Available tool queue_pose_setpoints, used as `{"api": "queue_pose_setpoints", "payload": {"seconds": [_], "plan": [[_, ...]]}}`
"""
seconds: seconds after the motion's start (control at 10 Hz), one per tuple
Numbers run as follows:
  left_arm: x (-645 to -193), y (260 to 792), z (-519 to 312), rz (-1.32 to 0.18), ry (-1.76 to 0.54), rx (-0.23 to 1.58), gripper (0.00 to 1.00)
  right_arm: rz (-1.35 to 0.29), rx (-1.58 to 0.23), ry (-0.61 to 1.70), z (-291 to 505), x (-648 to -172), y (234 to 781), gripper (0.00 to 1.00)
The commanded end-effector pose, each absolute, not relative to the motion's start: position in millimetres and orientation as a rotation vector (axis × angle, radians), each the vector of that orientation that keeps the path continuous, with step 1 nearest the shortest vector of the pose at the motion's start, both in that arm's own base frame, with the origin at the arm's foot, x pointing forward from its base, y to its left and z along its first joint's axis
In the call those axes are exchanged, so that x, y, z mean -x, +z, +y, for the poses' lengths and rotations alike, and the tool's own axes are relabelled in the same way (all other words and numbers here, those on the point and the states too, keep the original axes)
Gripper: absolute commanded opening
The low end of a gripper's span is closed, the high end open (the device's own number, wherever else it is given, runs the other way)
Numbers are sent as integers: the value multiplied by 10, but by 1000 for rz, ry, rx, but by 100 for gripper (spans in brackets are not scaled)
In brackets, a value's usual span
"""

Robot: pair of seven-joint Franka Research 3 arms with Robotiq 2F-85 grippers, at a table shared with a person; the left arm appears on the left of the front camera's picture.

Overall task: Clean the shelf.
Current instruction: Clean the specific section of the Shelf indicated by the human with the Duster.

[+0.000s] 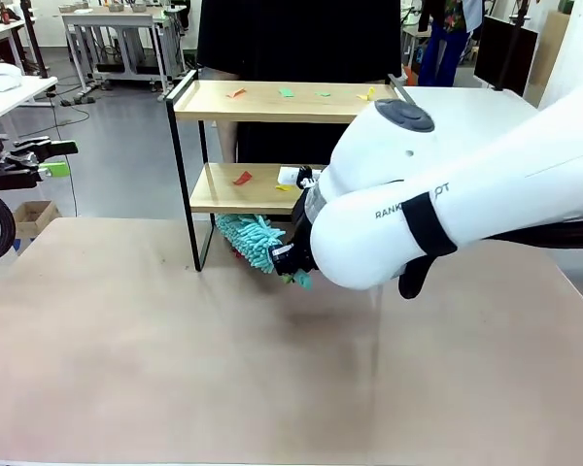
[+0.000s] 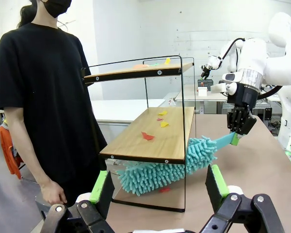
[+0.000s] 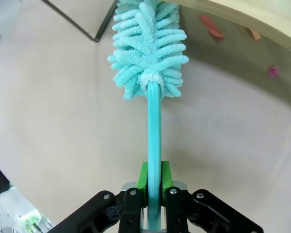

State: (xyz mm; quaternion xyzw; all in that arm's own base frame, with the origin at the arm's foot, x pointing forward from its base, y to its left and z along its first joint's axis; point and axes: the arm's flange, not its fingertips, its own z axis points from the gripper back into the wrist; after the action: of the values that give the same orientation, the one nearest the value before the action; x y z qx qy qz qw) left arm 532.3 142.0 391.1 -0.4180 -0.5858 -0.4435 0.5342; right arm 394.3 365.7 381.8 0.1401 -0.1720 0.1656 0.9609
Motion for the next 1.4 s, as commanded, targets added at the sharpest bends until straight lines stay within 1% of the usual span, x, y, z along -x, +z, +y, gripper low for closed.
{"api": "queue_pose_setpoints", "payload": {"seconds": [0.0,0.3,0.4,0.5,0.8,1.1,1.3], "plan": [[-5314,3937,1416,-1402,-1070,990,100,-354,-294,354,3603,-3887,3875,13],[-5314,3937,1416,-1402,-1070,990,100,-345,-283,336,3660,-3941,3804,13],[-5314,3937,1416,-1402,-1070,990,100,-384,-228,245,3804,-3916,3845,13],[-5314,3937,1416,-1402,-1070,990,100,-412,-239,196,3905,-3938,3871,13],[-5314,3937,1416,-1402,-1070,990,100,-424,-262,156,4128,-4014,3922,13],[-5314,3937,1416,-1402,-1070,990,100,-404,-243,114,4504,-4123,3831,13],[-5314,3937,1416,-1402,-1070,990,100,-423,-241,77,4716,-4158,3774,13]]}}
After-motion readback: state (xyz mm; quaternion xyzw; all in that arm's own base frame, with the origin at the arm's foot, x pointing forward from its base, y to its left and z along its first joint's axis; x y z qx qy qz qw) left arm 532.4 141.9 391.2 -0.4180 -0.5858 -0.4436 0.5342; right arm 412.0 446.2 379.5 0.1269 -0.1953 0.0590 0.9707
